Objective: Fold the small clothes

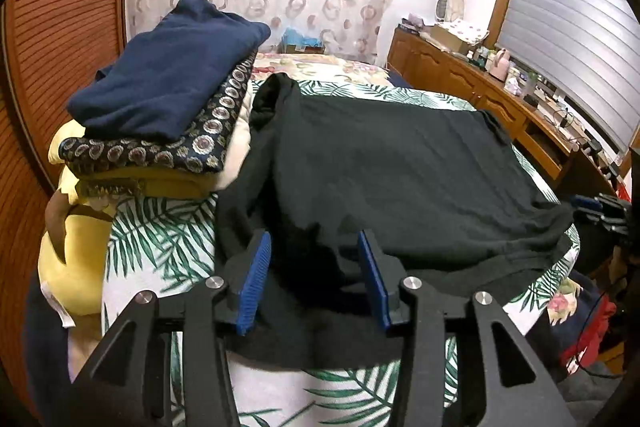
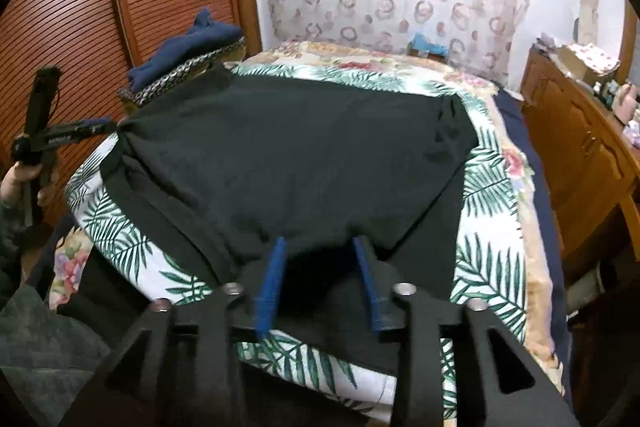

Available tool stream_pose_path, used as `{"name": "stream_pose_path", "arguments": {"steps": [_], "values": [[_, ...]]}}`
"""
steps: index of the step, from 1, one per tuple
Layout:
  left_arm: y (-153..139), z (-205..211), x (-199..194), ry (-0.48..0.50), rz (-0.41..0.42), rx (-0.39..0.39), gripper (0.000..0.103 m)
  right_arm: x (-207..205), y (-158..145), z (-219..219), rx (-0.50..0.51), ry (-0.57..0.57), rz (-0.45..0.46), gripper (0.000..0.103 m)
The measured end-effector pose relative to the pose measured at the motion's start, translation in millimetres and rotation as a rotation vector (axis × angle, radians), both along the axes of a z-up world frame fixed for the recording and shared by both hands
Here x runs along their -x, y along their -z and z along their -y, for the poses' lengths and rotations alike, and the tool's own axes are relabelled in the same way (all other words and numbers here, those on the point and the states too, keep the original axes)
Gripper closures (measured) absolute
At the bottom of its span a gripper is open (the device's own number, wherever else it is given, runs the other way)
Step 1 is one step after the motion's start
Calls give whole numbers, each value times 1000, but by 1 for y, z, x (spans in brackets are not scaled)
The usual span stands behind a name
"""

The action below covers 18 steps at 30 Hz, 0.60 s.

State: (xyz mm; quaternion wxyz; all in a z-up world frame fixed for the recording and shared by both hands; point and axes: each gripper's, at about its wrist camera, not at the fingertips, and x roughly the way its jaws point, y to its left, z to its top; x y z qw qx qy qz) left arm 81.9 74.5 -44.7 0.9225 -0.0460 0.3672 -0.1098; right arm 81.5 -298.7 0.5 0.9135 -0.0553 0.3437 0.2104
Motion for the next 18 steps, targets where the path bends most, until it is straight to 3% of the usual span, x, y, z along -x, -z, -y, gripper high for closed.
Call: {"name": "stream_pose_path", "arguments": {"steps": [10, 14, 18], "values": [[14, 40, 21, 81, -4, 22, 57, -2, 9, 7, -16, 59, 21, 56], [25, 53, 19, 130, -48, 67, 59, -4, 19, 8, -38, 70, 0, 56], [38, 67, 13, 144, -94, 41, 64, -6, 23, 4, -50, 79, -9, 56]]}}
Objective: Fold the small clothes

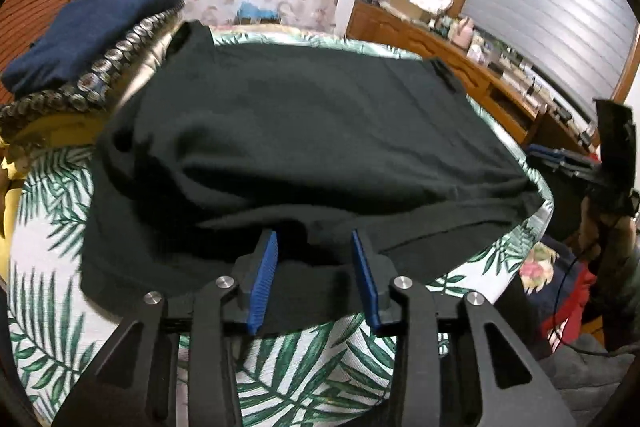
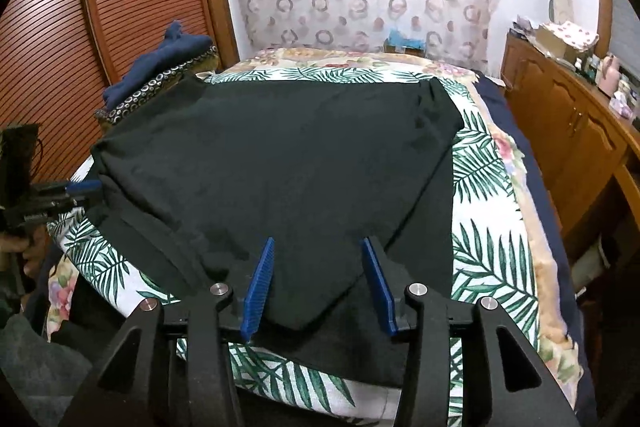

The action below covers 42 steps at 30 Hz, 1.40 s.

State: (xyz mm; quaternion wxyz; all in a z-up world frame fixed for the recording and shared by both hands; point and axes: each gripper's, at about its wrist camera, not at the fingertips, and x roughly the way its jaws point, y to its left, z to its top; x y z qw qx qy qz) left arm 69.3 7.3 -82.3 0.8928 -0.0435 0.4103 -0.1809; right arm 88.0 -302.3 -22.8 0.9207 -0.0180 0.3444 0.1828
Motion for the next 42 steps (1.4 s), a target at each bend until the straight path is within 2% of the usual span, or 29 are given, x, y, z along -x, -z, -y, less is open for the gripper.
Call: {"name": "stream_pose_path", "arguments": {"steps": [4, 5, 7, 9, 14, 20, 24, 30, 32, 37, 42], "values": [[3, 5, -1, 5, -7, 6, 66, -4, -1, -2, -11, -6, -4, 56], [3, 6, -2, 6, -5, 4, 70, -5, -1, -3, -13, -10, -4, 56], [3, 7, -2, 5, -10, 6, 89, -5, -1, -4, -17, -15, -5, 56], [-1, 5, 2, 16, 0, 21, 92, -6, 1, -6, -18, -18, -6, 56], [-28, 0, 26, 26, 57, 46, 93, -10, 4, -9, -16, -20, -16, 56], [-32, -8, 42, -2, 36, 19, 92, -12, 6, -19, -19, -35, -19, 56], [-30, -14, 44, -36, 46, -1, 87, -11, 8, -25, -17, -43, -16, 56], [-33, -37, 39, -118, 81, -13, 60, -10, 11, -27, -19, -45, -20, 56], [-32, -47, 34, -138, 78, -6, 57, -11, 12, -26, -23, -43, -23, 56], [-25, -63, 11, -184, 70, -24, 37, -12, 17, -28, -24, -37, -35, 55], [-23, -74, -13, -213, 61, -16, 35, -12, 19, -31, -22, -38, -39, 54]]}}
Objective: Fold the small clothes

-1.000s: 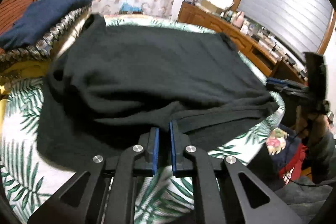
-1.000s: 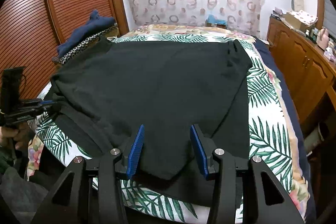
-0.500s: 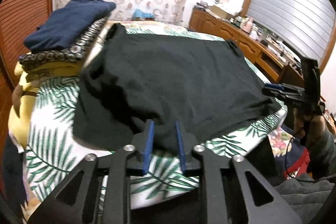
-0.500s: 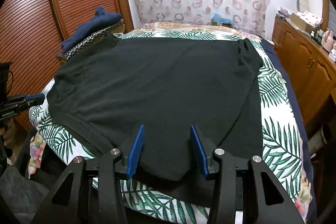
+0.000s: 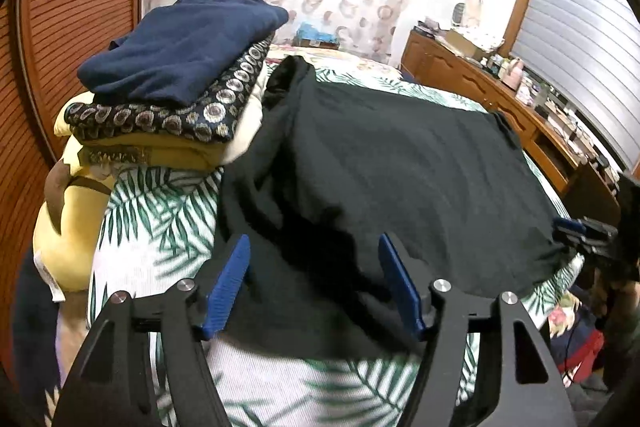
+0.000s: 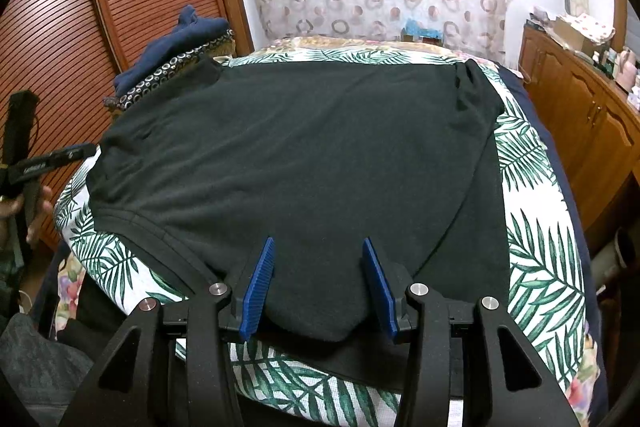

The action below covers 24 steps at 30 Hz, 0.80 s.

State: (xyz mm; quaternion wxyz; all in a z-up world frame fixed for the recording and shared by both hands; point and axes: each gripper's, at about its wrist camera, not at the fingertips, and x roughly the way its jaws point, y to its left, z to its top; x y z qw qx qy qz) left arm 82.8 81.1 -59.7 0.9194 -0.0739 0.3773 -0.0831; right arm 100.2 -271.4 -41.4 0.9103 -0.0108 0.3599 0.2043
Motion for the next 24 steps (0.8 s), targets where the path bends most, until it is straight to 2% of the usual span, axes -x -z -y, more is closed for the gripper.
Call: {"name": "stream_pose_path", "arguments": {"steps": [2, 14, 16, 20, 23, 24], "values": [[0, -1, -8, -13, 1, -12, 35, 0, 1, -1, 5, 4, -2, 50], [24, -14, -42, -66, -89, -14, 34, -2, 3, -5, 20, 15, 2, 47], [26, -16, -44, -66, -91, -11, 31, -3, 3, -5, 18, 18, 3, 46], [26, -19, -46, -62, -91, -11, 31, -5, 4, -3, 22, 45, 25, 31], [25, -18, -44, -57, -84, -9, 32, -9, 7, -1, 28, 53, 25, 30], [25, -18, -43, -45, -81, 1, 39, -10, 9, -1, 35, 55, 21, 30]]}}
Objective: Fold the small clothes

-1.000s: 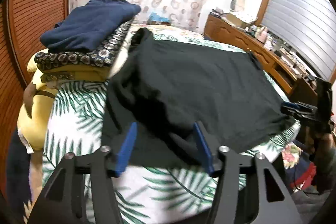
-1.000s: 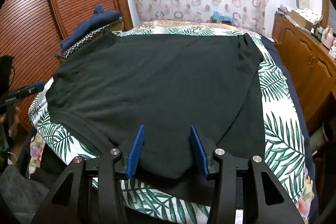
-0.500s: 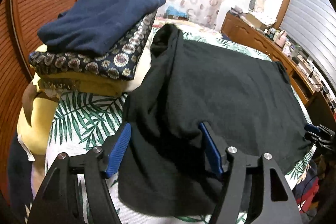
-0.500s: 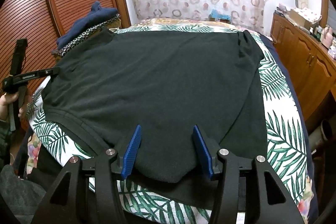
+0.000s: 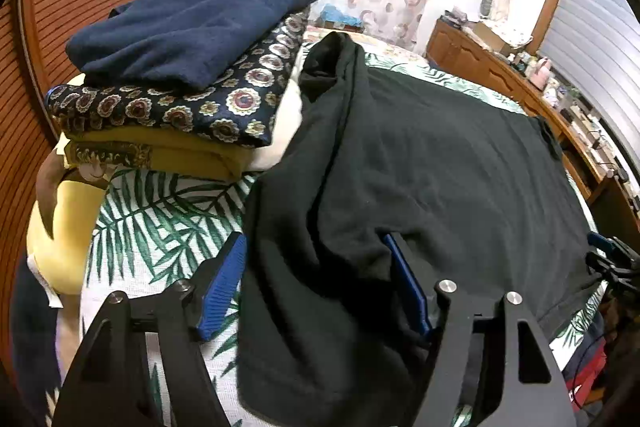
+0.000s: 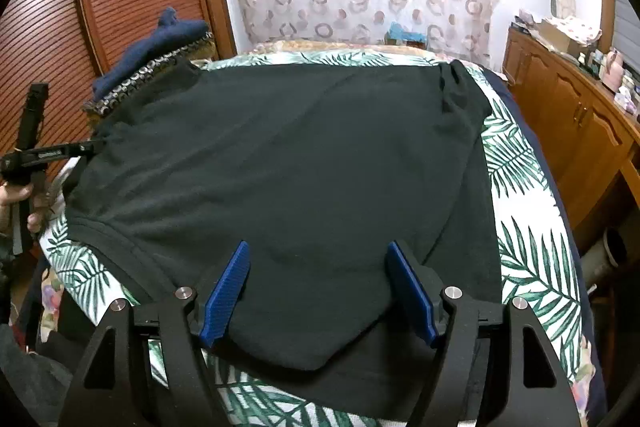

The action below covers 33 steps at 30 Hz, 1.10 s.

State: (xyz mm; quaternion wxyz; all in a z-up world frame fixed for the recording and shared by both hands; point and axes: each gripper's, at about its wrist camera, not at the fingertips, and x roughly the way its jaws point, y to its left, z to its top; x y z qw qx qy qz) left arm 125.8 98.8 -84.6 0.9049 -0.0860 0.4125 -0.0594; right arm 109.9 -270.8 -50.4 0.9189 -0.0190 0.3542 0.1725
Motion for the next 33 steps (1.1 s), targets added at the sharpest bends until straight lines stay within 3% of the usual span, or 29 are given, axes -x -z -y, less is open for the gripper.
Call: {"name": "stream_pose_path", "arguments": {"steps": [2, 4, 6, 17, 33], "values": [[-2, 2, 2, 34, 9, 17, 55, -1, 4, 0, 16, 8, -6, 30], [-7, 6, 4, 62, 26, 32, 83, -3, 7, 1, 18, 10, -15, 29], [-17, 13, 6, 76, 54, 30, 88, -1, 7, 3, 19, 10, -7, 29], [-90, 91, 9, 278, 202, 65, 90, 8, 1, 31, -58, 20, 4, 29], [-151, 245, -14, 587, 263, 51, 91, 50, -15, 78, -123, 75, 81, 30]]}}
